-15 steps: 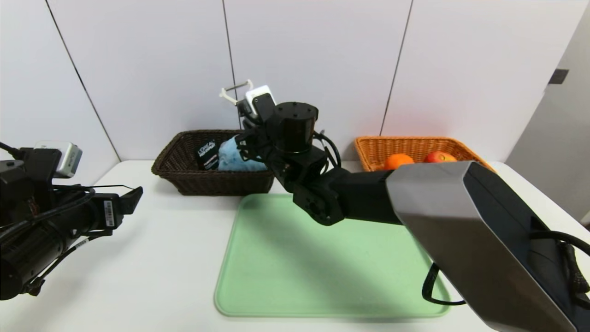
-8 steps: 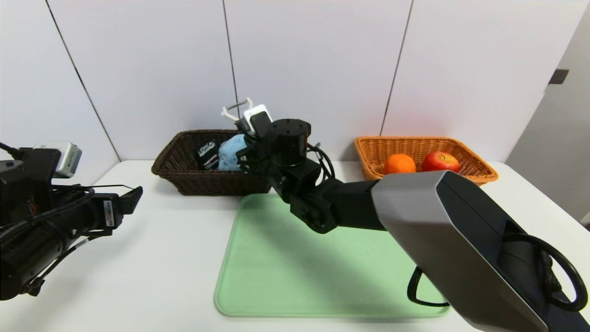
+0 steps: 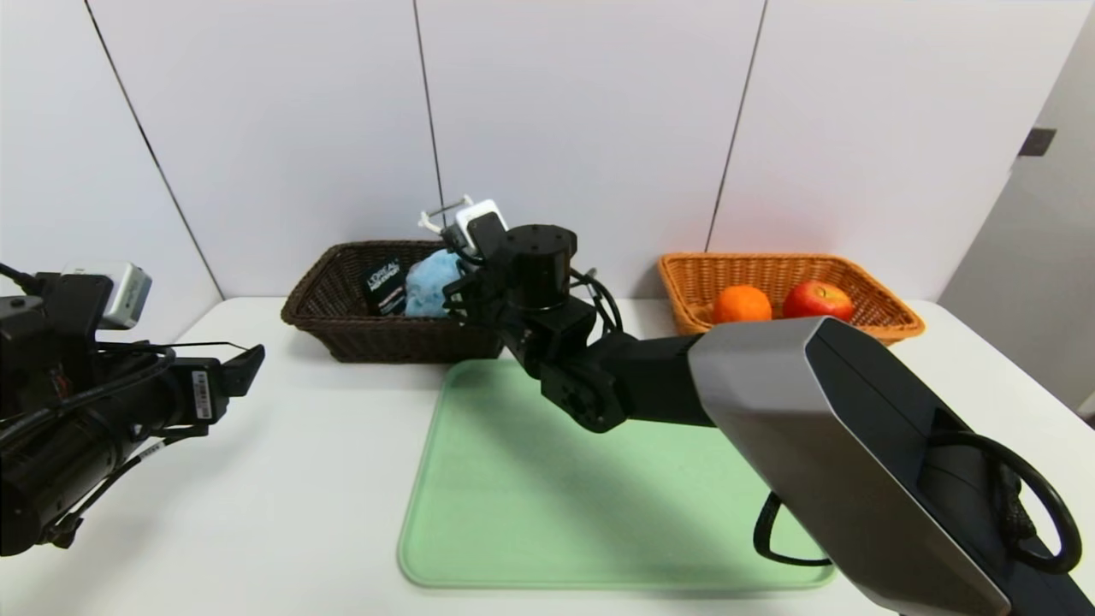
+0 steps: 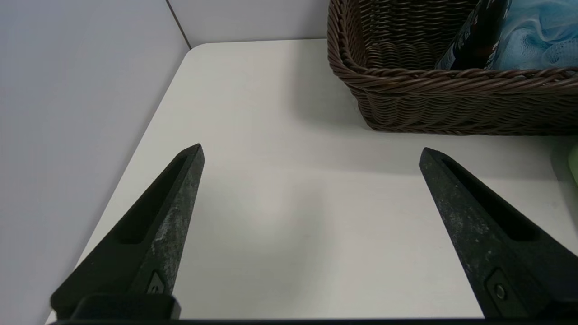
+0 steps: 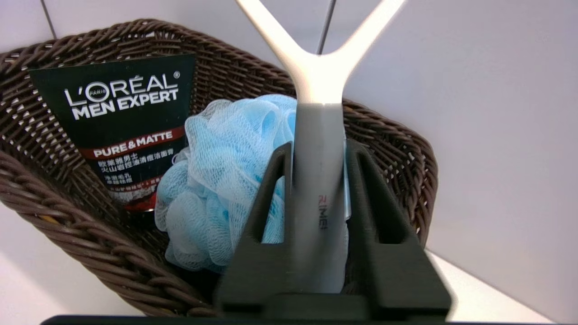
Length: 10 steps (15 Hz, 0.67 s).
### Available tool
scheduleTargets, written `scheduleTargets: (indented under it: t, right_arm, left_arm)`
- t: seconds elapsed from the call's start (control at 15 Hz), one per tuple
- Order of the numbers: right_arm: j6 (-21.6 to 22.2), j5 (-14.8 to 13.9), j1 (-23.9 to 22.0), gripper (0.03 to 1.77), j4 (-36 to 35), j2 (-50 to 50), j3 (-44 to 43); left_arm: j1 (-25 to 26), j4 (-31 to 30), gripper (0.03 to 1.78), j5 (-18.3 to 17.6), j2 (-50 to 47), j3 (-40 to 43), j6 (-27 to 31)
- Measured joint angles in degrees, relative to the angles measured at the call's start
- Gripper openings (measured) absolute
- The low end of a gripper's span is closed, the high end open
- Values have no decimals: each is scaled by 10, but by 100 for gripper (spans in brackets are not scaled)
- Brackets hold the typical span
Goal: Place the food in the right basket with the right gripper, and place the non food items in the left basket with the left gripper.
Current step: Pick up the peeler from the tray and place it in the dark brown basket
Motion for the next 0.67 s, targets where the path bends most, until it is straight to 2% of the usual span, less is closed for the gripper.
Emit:
scheduleTargets:
  t: [0.2,0.33,0.47,0.67]
  right_arm:
    - [0,1,-1,90,-2,1,0]
    - [-1,1,-2,109,-3,1,0]
    - [-6,1,-6,123,-19,1,0]
    - [-41,-17,-22,138,-61,-8,0]
  left_arm:
    - [0,0,169,0,0,-1,0]
    - [0,0,169,0,-1,-2,0]
    - [0,-12,169,3,-1,-5,-2]
    - [0,-51,169,3,2,-14,-4]
